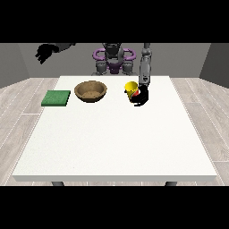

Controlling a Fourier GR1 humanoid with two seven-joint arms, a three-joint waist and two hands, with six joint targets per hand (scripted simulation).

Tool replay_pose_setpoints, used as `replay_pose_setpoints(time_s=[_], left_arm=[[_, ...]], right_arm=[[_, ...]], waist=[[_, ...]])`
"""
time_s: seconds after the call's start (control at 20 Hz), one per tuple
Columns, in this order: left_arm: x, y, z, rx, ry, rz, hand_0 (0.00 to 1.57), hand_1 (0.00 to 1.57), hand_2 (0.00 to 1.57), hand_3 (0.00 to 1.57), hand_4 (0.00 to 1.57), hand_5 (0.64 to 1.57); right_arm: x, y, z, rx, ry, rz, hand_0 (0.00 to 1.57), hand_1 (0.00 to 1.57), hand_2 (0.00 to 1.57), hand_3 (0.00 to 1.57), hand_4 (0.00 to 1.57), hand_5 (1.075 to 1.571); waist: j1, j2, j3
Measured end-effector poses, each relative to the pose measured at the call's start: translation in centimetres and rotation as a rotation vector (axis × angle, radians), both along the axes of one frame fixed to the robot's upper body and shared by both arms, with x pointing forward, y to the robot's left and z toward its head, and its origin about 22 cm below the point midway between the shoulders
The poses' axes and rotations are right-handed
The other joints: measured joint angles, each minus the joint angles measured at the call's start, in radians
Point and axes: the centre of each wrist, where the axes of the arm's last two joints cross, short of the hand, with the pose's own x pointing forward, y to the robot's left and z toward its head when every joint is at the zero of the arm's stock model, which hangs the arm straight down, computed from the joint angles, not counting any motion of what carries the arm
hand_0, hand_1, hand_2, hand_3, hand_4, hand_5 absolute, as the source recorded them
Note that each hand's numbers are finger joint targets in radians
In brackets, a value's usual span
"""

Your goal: Pick the cup and pour the ball into the bowl, then pick the bowl and place it on the pad

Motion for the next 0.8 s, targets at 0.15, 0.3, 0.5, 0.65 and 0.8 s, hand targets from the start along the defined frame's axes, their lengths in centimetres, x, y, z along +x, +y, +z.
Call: replay_pose_setpoints(time_s=[0.15, 0.3, 0.5, 0.65, 0.8], left_arm=[[0.3, -1.2, -0.2, 0.053, 0.063, 0.004, 1.27, 1.27, 1.57, 1.57, 1.40, 1.432], [1.0, -3.1, 0.6, 0.149, 0.105, -0.017, 1.29, 1.29, 1.57, 1.57, 1.41, 1.467], [2.2, -5.8, 1.8, 0.360, 0.131, 0.010, 1.35, 1.35, 1.57, 1.57, 1.42, 1.540], [2.7, -6.6, 2.1, 0.587, 0.147, 0.025, 1.36, 1.36, 1.57, 1.57, 1.46, 1.535], [3.1, -7.6, 2.0, 0.781, 0.173, 0.049, 1.35, 1.35, 1.57, 1.57, 1.44, 1.540]], right_arm=[[0.0, -1.5, -0.3, 0.012, 0.053, -0.020, 0.00, 0.00, 0.00, 0.29, 0.64, 1.567], [0.3, -3.2, -1.5, 0.023, 0.116, -0.056, 0.00, 0.00, 0.00, 0.31, 0.63, 1.563], [0.6, -3.7, -2.9, 0.020, 0.180, -0.048, 0.00, 0.00, 0.00, 0.24, 0.65, 1.564], [0.9, -3.5, -3.6, 0.023, 0.219, -0.046, 0.00, 0.00, 0.00, 0.15, 0.67, 1.561], [1.0, -3.8, -4.6, 0.031, 0.260, -0.042, 0.00, 0.00, 0.00, 0.10, 0.68, 1.559]], waist=[[0.012, -0.054, -0.0023], [0.042, -0.117, -0.0025], [0.037, -0.185, -0.0007], [0.035, -0.222, 0.0017], [0.031, -0.254, 0.0021]])
